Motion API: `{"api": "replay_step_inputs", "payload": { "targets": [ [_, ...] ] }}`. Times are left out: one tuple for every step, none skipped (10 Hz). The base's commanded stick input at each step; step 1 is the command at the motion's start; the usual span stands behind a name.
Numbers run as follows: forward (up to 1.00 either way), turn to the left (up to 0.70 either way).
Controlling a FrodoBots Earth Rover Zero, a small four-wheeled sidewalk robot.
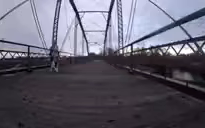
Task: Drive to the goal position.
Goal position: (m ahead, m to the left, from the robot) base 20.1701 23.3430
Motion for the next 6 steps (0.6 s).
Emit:
{"api": "replay_step_inputs", "payload": {
  "targets": [
    [1.0,0.0],
    [1.0,0.0],
    [1.0,0.0],
    [1.0,0.0],
    [1.0,-0.02],
    [1.0,-0.21]
  ]
}}
